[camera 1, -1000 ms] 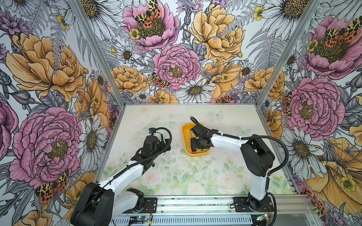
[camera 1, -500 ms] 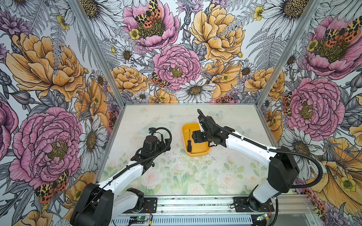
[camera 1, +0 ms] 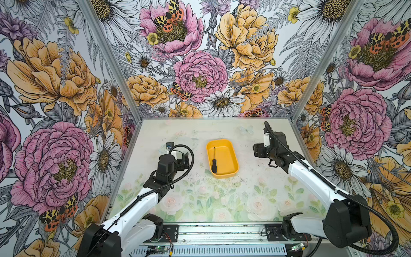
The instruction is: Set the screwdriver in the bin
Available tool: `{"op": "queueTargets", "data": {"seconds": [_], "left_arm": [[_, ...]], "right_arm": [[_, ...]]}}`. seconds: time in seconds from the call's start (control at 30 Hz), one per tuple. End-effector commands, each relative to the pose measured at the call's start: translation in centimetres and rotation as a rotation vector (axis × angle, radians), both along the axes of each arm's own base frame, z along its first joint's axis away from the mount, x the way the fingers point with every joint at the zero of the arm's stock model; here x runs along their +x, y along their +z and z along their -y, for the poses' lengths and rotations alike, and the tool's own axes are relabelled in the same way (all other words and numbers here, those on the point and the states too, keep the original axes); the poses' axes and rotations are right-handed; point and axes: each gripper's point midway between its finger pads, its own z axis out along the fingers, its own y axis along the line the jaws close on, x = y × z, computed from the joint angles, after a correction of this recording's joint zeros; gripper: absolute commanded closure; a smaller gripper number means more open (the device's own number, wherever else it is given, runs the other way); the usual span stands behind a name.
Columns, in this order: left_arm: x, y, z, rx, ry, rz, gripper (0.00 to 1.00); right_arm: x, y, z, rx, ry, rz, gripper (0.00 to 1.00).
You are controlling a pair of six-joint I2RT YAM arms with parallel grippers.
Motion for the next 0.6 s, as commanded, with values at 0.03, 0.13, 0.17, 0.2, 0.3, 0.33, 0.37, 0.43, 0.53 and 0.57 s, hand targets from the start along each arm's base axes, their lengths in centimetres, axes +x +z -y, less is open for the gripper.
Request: {"op": "queueTargets", "data": {"seconds": [0.03,0.13,0.17,0.2,0.3,0.33,0.37,0.43,0.53,0.57], "left_arm": [[1.0,3.1,-1.0,0.093,-0.006,0.217,0.01],[1.6,3.0,-2.2,0.056,-0.009,0.283,0.01],[1.8,3.0,-2.5,0.052,-0.011,0.277,0.01],[2.1,3.0,-3.0,0.051,-0.004,0.275,0.01],[2.5,2.9,-4.3,0.063,0.024,0.269,0.01],[2.5,2.9,-4.7,0.066,0.034,0.268,0.01],[2.6,2.8,-5.1,0.068,0.044,0.266,0.01],[2.6,2.5,-6.0,0.070,0.066,0.264,0.01],[2.5,2.1,-7.1,0.072,0.093,0.272,0.01],[2.5,2.1,-7.3,0.074,0.097,0.284,0.01]], "right_arm": [[1.3,2.2,1.7,0.118,-0.030,0.169,0.23],[1.5,2.1,3.5,0.149,-0.078,0.275,0.23],[1.6,2.1,4.2,0.147,-0.099,0.298,0.23],[1.6,1.9,4.9,0.147,-0.123,0.315,0.23],[1.6,1.8,6.4,0.178,-0.148,0.359,0.23],[1.6,1.8,7.2,0.183,-0.165,0.383,0.23],[1.5,1.7,7.9,0.180,-0.184,0.403,0.23],[1.4,1.4,9.7,0.143,-0.246,0.452,0.23],[1.0,0.4,12.2,0.067,-0.333,0.504,0.23],[0.8,0.1,12.6,0.042,-0.346,0.521,0.23]]}}
